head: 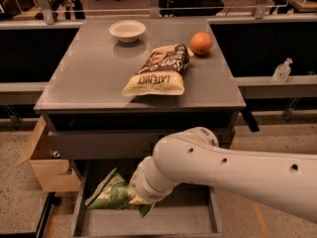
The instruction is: Place green jalapeno chip bag into middle drawer
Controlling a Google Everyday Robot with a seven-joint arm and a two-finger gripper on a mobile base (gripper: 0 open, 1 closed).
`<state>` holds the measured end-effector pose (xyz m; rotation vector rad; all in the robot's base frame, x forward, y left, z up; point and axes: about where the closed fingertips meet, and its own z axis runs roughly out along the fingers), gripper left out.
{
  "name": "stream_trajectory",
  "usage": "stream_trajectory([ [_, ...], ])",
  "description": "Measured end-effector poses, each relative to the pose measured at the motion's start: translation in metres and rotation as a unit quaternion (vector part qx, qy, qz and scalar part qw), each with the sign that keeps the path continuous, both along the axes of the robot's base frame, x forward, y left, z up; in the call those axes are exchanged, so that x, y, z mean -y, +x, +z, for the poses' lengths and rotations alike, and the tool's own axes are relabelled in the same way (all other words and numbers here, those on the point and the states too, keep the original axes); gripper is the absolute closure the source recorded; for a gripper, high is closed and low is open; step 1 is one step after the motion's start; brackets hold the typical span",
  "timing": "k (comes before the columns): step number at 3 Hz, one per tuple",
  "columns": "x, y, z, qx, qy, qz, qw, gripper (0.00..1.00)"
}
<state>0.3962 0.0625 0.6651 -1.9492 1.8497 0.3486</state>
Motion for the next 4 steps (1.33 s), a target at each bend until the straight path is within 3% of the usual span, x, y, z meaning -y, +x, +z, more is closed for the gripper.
stream_trajectory([
  [2,0.028,0.007,-0.049,0.009,0.022,-0.06,0.9979,1.0],
  [3,0.045,0.019,-0.085,0.015,0.038,-0.098,0.9944,1.0],
  [4,0.062,0.039,-0.124,0.018,0.063,-0.141,0.9879,1.0],
])
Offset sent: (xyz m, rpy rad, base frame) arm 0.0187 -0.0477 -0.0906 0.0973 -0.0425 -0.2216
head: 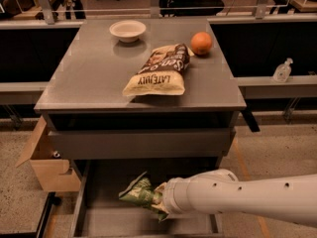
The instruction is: Place green jalapeno chip bag into middle drawer
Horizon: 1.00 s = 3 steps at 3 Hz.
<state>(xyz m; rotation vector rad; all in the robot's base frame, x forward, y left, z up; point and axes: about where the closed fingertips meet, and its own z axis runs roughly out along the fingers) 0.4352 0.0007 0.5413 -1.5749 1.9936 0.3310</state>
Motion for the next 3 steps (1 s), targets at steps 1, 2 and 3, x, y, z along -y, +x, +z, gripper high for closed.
stream_trajectory([
  [1,-0.0018,0.0015,-0.0012,0.002,0.004,-0.002,1.0,0.74],
  [2,-0.0024,0.0016,-0.0013,0.002,0.005,-0.002,1.0,0.51],
  [3,-0.003,0.0013,-0.0012,0.002,0.004,-0.001,1.0,0.26],
])
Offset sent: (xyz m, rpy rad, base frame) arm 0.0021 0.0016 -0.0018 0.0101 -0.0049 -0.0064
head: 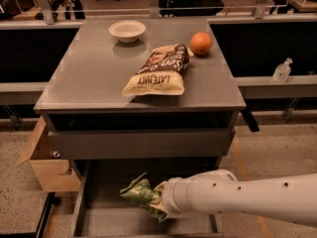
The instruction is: Place green jalapeno chip bag into middle drawer
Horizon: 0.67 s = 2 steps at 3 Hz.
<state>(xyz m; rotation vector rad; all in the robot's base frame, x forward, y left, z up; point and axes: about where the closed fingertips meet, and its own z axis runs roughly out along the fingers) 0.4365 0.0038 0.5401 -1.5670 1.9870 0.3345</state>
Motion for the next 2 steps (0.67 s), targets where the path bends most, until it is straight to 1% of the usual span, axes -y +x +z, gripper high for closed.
stream_trajectory([
  [1,-0.001,0.0,0.0,0.0,0.0,0.001,1.0,0.05],
  [2,0.006,0.003,0.02,0.023,0.0,0.0,0.9997,0.0],
])
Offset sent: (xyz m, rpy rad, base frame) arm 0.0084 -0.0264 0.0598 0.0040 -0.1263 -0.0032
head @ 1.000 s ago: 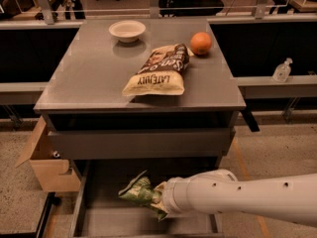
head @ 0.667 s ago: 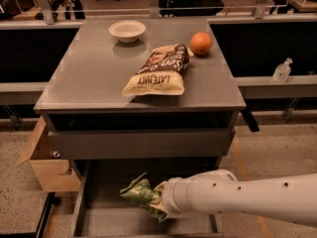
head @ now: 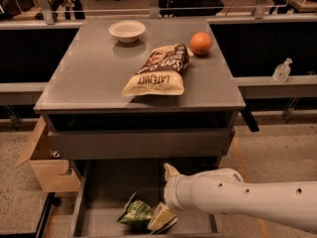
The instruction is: Place green jalapeno chip bag into middle drawer
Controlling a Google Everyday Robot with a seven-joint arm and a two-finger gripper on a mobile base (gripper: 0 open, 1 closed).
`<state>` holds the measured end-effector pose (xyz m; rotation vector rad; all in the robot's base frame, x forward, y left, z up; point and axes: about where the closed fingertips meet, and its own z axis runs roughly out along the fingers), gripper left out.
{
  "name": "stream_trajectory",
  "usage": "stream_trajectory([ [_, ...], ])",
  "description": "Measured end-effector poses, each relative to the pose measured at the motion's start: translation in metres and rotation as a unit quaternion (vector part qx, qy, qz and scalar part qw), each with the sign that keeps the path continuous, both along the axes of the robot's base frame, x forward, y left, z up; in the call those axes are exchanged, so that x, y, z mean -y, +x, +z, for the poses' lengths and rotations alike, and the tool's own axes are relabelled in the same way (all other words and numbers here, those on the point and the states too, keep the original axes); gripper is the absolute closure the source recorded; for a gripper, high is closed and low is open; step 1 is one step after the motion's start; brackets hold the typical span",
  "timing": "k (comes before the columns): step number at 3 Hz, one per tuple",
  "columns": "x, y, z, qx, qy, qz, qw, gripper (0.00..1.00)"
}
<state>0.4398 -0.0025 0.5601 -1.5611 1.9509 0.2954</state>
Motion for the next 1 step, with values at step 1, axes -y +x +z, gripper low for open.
stream_trajectory([
  [1,0.0165,0.0067,0.0198,0.013,0.011,-0.01,0.9998,0.0],
])
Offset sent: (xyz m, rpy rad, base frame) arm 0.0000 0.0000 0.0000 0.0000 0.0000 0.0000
